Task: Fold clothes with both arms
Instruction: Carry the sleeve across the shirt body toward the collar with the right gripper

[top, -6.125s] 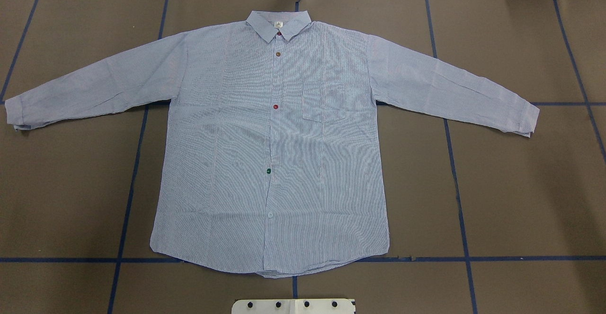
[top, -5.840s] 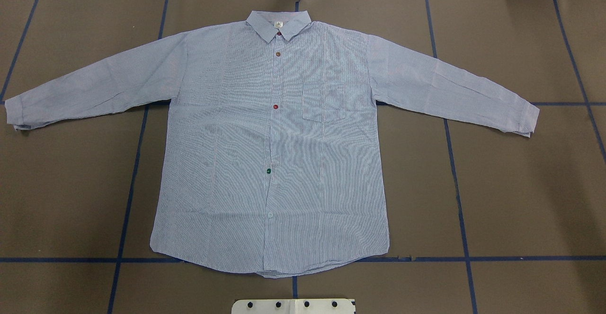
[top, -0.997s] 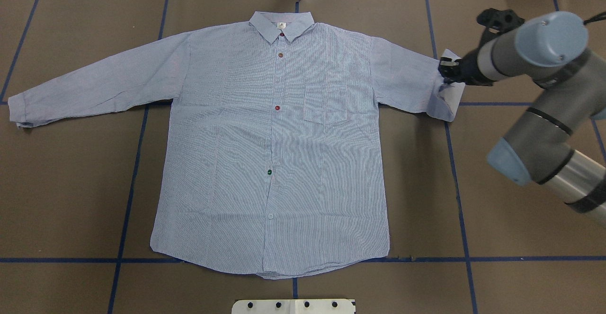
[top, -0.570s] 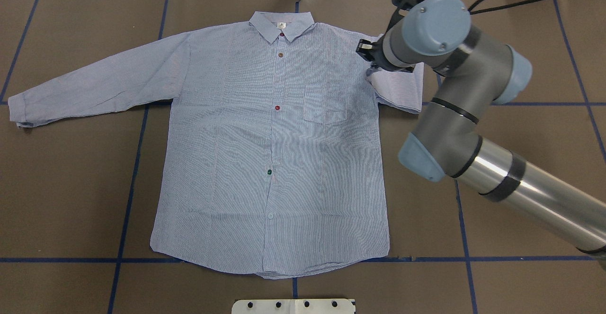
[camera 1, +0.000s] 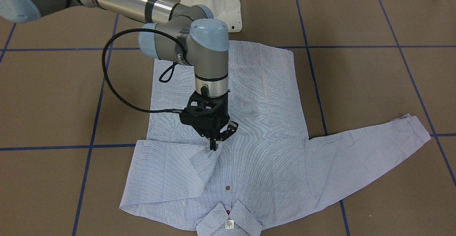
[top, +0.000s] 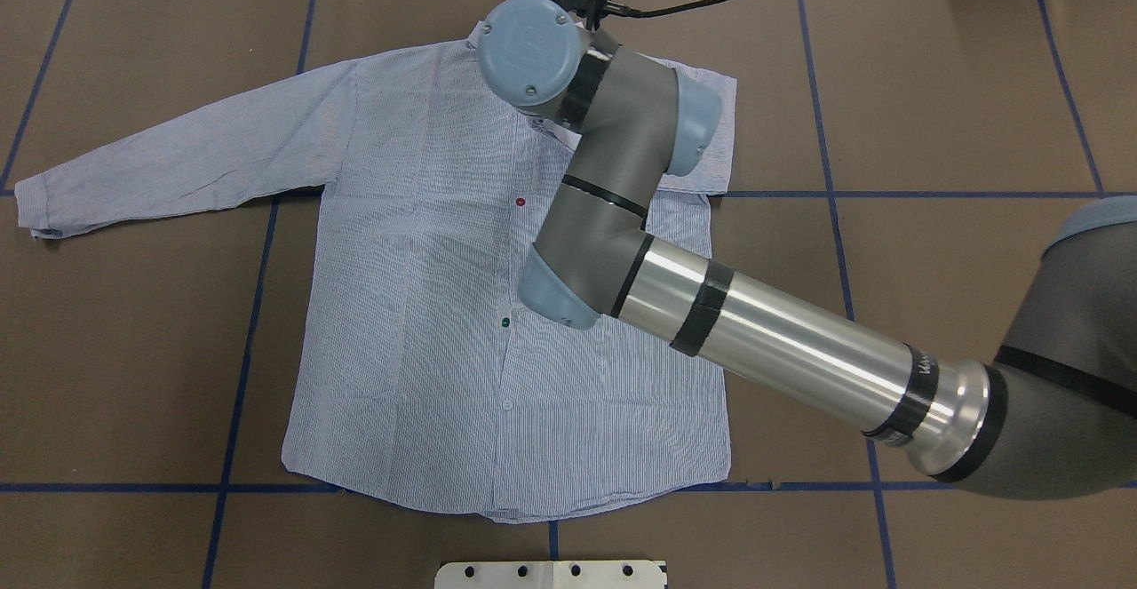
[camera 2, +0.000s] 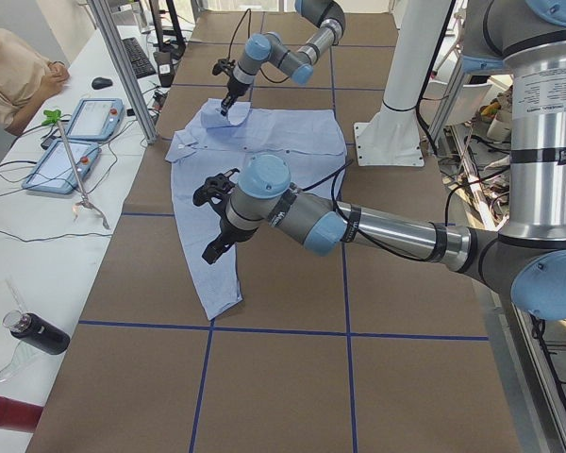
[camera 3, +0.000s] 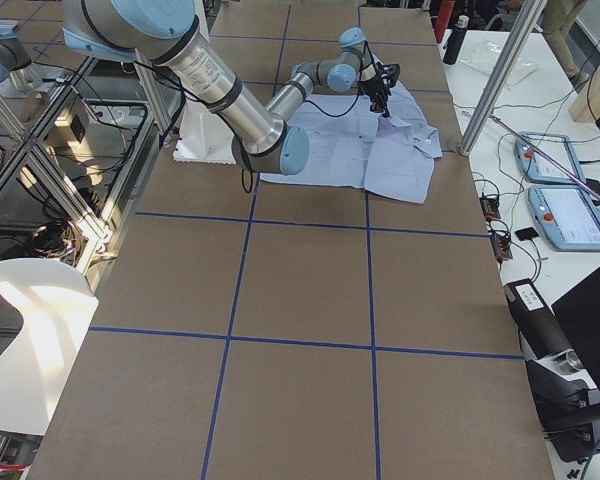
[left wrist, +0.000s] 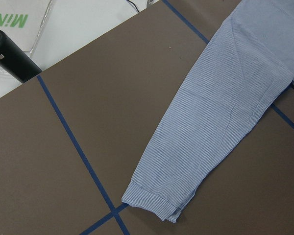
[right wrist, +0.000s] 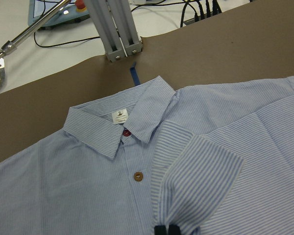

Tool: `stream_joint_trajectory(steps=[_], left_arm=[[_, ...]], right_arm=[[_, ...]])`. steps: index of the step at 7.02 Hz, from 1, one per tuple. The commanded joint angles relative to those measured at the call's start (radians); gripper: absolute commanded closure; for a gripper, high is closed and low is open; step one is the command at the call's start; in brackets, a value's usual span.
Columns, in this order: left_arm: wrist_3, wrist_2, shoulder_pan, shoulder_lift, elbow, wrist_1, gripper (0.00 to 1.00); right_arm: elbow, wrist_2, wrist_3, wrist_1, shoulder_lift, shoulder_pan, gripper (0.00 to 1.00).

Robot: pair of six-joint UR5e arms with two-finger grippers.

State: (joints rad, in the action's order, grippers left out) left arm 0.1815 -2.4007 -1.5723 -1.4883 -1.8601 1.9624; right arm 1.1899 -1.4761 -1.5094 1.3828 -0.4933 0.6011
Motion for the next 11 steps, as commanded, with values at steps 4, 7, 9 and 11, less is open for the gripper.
stream_joint_trajectory(steps=[4,7,9,11], left_arm=[[-0.001,0.0,-0.002,0.002,0.005,0.0,0.0],[-0.001,0.002,0.0,0.002,0.007,0.0,0.0],[-0.004,0.002,0.002,-0.042,0.004,0.004,0.0],[-0.001,0.002,0.005,-0.086,0.027,0.032,0.0]], right_arm=[[-0.286,0.077,-0.037,-0.002,0.28,-0.093,0.54],[-0.289,0.074,-0.071,0.012,0.306,-0.104,0.0],[-0.218,0.004,-0.071,0.191,0.296,-0.074,0.0],[0.048,-0.166,0.021,0.301,0.088,0.046,0.0]])
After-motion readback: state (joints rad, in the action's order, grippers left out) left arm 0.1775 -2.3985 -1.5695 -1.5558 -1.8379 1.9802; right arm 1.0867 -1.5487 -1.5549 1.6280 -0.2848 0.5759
